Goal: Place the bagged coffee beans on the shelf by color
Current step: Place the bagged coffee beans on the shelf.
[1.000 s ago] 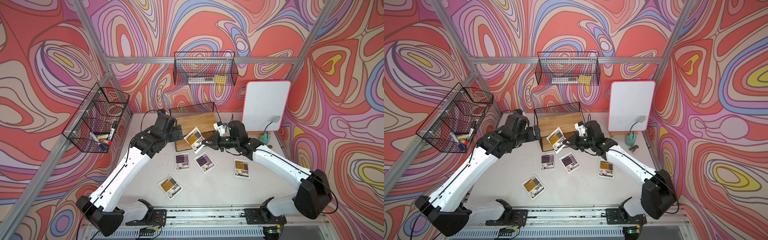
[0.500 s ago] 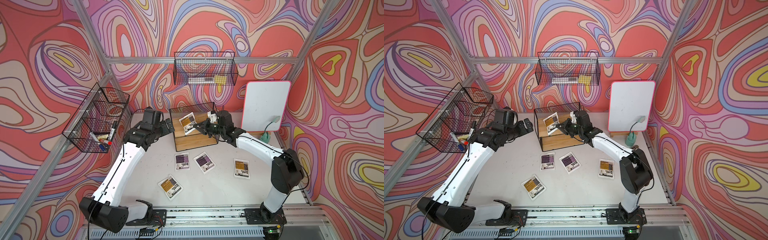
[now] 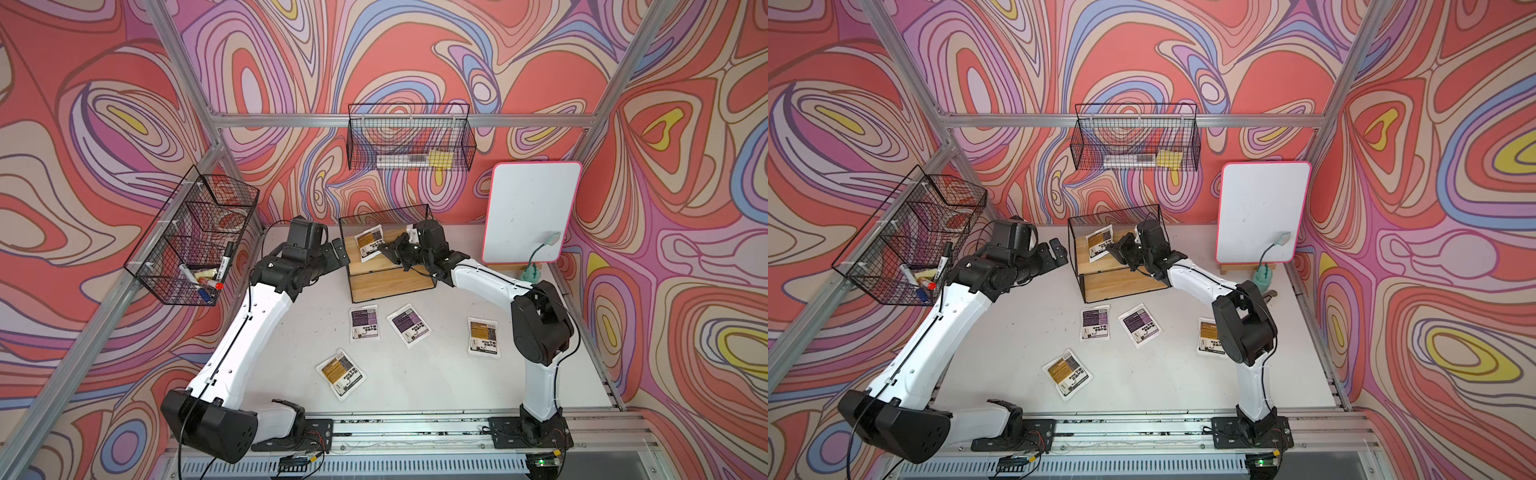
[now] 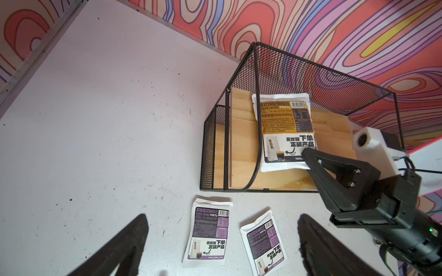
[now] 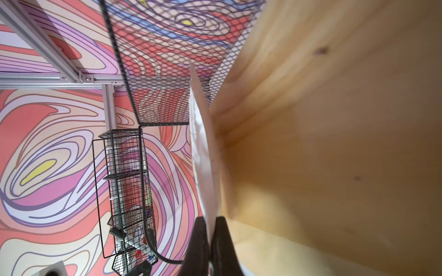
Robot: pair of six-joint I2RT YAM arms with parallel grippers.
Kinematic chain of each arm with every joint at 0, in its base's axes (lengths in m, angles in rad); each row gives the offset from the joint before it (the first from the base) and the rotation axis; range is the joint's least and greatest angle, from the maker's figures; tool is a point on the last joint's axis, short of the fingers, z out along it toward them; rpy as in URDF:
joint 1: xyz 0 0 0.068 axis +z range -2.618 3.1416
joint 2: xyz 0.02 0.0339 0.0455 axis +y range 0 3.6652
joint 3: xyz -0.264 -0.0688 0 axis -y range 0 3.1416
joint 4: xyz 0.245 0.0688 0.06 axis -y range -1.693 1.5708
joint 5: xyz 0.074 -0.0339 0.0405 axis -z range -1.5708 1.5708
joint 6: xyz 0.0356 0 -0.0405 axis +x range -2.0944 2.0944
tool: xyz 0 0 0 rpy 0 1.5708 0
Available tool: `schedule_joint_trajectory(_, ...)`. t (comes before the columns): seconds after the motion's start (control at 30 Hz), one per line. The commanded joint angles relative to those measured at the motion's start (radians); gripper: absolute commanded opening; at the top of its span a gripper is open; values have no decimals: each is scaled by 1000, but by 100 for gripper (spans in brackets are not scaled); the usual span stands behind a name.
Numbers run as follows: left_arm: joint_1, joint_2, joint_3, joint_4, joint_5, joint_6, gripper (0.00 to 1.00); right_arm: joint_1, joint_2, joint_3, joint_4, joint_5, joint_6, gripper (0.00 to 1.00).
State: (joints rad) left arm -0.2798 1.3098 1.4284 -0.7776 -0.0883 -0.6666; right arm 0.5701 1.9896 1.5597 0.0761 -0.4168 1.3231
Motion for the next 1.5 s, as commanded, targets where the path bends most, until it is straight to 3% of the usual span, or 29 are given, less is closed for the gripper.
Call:
schedule_joint_trajectory(0.0, 8, 2, -17, 26, 1, -13, 99, 20, 34, 35, 14, 21, 19, 0)
schedule_joint_trajectory(0.7, 10, -27, -49, 28, -10, -2, 99, 71, 96, 61, -2, 55, 56, 4)
schedule_joint_trajectory(0.8, 9, -27, -49, 27, -10, -1, 99, 72, 86, 44, -2, 59, 55, 13)
schedule_joint_trajectory(1.03, 8, -26, -49, 28, -6, 1, 99, 73, 47, 2, -11, 82, 52, 49)
schedule_joint_trajectory(1.13, 9, -28, -52, 28, -5, 2, 99, 73, 29, -6, -28, 91, 41, 59)
schedule_joint_trajectory(1.27, 9, -30, -52, 28, -3, 2, 99, 74, 1, -17, -58, 104, 22, 68)
schedule_joint_trajectory(1.47, 10, -35, -51, 26, -2, 2, 99, 77, -35, -20, -123, 106, -14, 72)
